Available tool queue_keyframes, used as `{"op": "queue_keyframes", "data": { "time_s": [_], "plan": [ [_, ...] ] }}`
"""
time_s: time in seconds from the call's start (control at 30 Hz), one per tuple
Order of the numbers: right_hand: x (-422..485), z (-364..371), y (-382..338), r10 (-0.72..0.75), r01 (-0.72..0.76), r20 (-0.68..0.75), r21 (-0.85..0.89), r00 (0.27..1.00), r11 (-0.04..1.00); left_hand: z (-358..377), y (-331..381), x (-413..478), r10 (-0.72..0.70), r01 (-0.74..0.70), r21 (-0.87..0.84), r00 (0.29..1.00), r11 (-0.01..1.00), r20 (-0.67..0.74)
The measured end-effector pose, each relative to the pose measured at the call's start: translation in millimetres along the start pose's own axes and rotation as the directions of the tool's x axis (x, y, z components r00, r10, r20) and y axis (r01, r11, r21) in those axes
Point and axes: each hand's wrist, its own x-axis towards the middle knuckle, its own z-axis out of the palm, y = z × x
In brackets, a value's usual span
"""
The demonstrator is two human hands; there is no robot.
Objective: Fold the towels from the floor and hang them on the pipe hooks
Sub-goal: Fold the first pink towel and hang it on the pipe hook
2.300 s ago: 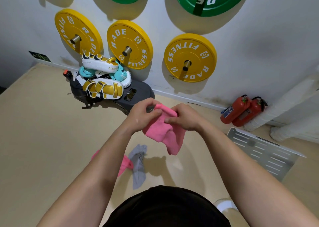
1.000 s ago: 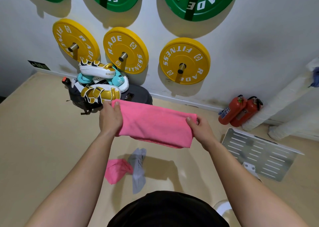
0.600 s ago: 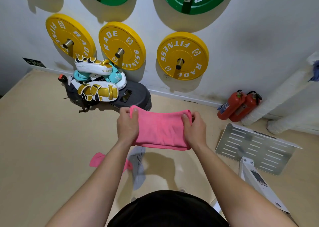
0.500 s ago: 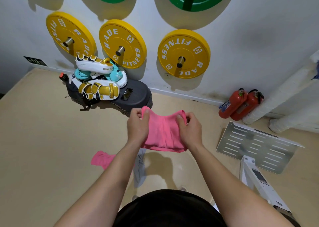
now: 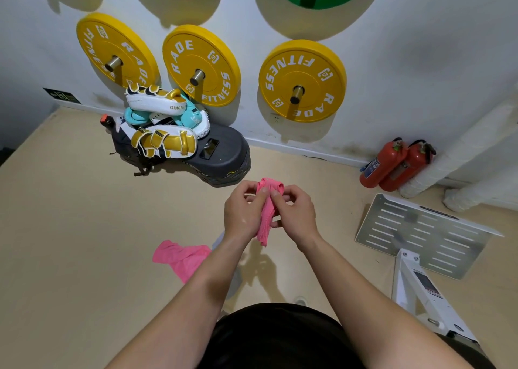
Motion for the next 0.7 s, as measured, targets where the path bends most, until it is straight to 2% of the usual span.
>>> {"op": "queue_keyframes", "data": {
  "time_s": [0.17, 0.33, 0.43, 0.5, 0.57, 0.63, 0.7],
  "plan": [
    [-2, 0, -7, -0.042, 0.045, 0.047, -0.047, 0.998, 0.998, 1, -1, -1, -0.01, 0.01, 0.022, 1.0, 1.0, 0.006],
    [-1, -7, -8, -0.05, 0.079, 0.239, -0.112, 0.97, 0.991, -2, -4, 2, -0.041, 0.044, -0.044, 0.998, 0.998, 0.047],
    [-2, -8, -10, -0.077, 0.149, 0.33, -0.197, 0.941, 0.969, -6, -6, 5, 0.0, 0.001, -0.012, 0.996, 1.0, 0.086],
    [0, -11, -8, -0.124, 0.203, 0.304, -0.245, 0.945, 0.948, -11, -6, 10, 0.044, -0.046, 0.021, 0.996, 0.999, 0.078],
    [5, -18, -5, -0.222, 0.27, 0.169, -0.365, 0.96, 0.891, -19, -5, 16, 0.099, -0.106, 0.073, 0.99, 0.992, 0.098],
    [9, -28, -1, -0.27, 0.271, 0.078, -0.508, 0.96, 0.818, -27, -3, 21, 0.194, -0.225, 0.129, 0.957, 0.966, 0.215],
    [14, -38, 2, -0.209, 0.263, 0.161, -0.611, 0.965, 0.746, -35, 4, 24, 0.247, -0.315, 0.134, 0.893, 0.939, 0.376]
  ]
}}
